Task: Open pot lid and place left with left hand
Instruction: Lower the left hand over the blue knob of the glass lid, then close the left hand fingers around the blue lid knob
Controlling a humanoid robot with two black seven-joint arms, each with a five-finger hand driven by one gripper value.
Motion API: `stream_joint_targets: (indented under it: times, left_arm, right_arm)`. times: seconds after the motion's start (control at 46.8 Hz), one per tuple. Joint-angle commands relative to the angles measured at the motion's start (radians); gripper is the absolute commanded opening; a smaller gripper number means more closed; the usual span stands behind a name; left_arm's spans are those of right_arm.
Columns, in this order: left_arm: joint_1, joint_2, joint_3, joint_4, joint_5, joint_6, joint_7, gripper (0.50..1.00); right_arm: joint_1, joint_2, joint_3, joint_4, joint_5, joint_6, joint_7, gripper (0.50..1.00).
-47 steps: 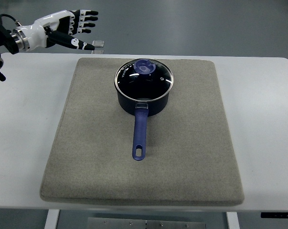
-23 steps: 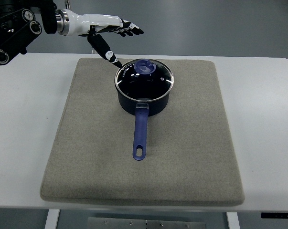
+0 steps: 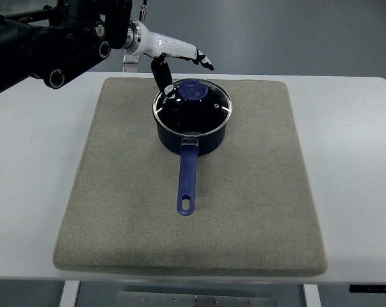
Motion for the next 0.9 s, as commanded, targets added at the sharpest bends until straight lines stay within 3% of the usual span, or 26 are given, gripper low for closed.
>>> stream_joint_targets:
  times: [0.0, 0.107, 0.278, 0.384, 0.598, 0.662, 0.705, 0.811, 0.875]
  left_arm:
    - [0.0, -0.008, 0.002, 0.002, 0.001, 0.0, 0.0, 0.922]
    - [0.0, -0.017, 0.011, 0.0, 0.002, 0.002, 0.0, 0.864]
    - [0.0, -0.025, 0.032, 0.002, 0.001, 0.003, 0.0, 0.853]
    - [0.0, -0.025, 0.034, 0.002, 0.001, 0.011, 0.0, 0.814]
    - [-0.002, -0.027, 0.034, 0.002, 0.002, 0.012, 0.0, 0.632]
    - [-0.003, -0.027, 0.034, 0.002, 0.002, 0.012, 0.0, 0.609]
    - [-0.003, -0.025, 0.034, 0.002, 0.002, 0.012, 0.0, 0.559]
    - [-0.005, -0.025, 0.034, 0.002, 0.001, 0.028, 0.0, 0.544]
    - [-0.01, -0.025, 0.034, 0.002, 0.001, 0.032, 0.0, 0.5]
  right_arm:
    - [0.0, 0.0, 0.0, 0.0, 0.0, 0.0, 0.0, 0.917]
    - [0.0, 0.0, 0.0, -0.001, 0.0, 0.0, 0.0, 0.917]
    - [0.0, 0.0, 0.0, -0.001, 0.0, 0.0, 0.0, 0.917]
    - [0.0, 0.0, 0.0, -0.001, 0.0, 0.0, 0.0, 0.917]
    - [0.0, 0.0, 0.0, -0.001, 0.0, -0.001, 0.0, 0.917]
    - [0.0, 0.0, 0.0, -0.001, 0.0, 0.0, 0.0, 0.917]
    - [0.0, 0.0, 0.0, -0.001, 0.0, 0.0, 0.0, 0.917]
    - [0.0, 0.0, 0.0, -0.001, 0.0, 0.0, 0.0, 0.917]
    - [0.0, 0.0, 0.0, -0.001, 0.0, 0.0, 0.0, 0.917]
